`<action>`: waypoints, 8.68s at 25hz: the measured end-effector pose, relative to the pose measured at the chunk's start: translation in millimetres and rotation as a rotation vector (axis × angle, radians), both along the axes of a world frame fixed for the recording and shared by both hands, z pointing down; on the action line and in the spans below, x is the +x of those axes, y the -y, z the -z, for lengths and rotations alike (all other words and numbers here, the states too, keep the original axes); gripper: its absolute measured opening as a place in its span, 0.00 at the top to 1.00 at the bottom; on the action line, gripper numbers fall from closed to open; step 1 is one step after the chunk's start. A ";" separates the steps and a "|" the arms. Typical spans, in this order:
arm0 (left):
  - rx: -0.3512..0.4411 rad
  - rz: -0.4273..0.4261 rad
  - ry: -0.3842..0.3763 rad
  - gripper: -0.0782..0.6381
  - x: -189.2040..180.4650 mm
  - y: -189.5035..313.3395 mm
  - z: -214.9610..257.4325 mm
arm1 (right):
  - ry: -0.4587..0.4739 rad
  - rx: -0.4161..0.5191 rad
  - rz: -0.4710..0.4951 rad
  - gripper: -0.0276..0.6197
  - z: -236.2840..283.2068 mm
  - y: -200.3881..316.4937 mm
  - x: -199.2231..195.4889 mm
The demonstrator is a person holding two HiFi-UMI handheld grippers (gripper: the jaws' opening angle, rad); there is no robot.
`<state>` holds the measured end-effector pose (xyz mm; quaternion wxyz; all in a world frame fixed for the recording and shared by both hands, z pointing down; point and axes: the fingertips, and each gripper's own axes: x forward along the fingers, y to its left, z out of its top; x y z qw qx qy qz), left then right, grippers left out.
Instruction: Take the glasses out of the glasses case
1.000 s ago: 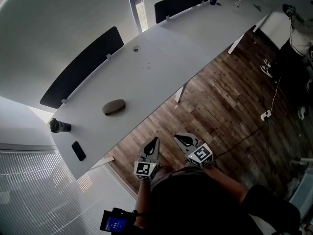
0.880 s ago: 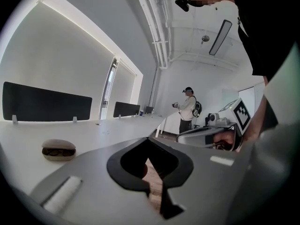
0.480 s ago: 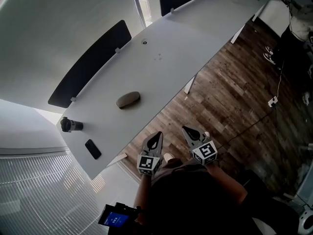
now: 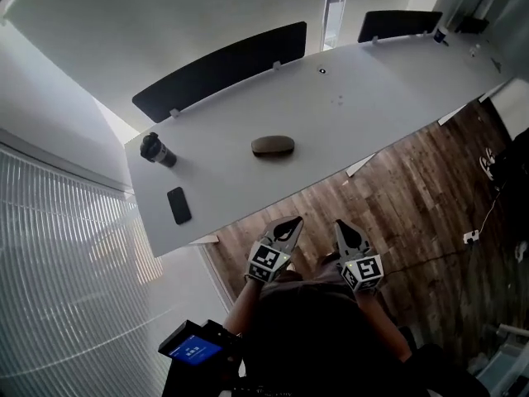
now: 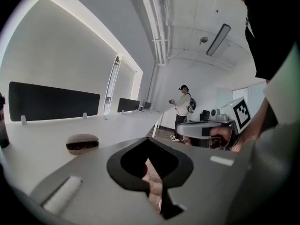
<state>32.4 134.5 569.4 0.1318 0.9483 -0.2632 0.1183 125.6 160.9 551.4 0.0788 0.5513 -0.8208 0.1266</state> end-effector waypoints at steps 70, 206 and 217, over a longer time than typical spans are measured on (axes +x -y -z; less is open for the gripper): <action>-0.106 0.667 0.041 0.89 -2.5 229.0 -58.7 | -0.071 -0.115 0.674 0.95 -33.0 291.6 -12.1; -0.491 0.038 0.345 0.67 -53.8 306.2 -223.6 | -0.582 -0.551 0.738 0.58 -218.1 487.6 -92.5; -0.481 0.054 0.352 0.67 -50.7 306.4 -220.1 | -0.799 -0.186 1.020 0.59 -129.6 386.1 -136.9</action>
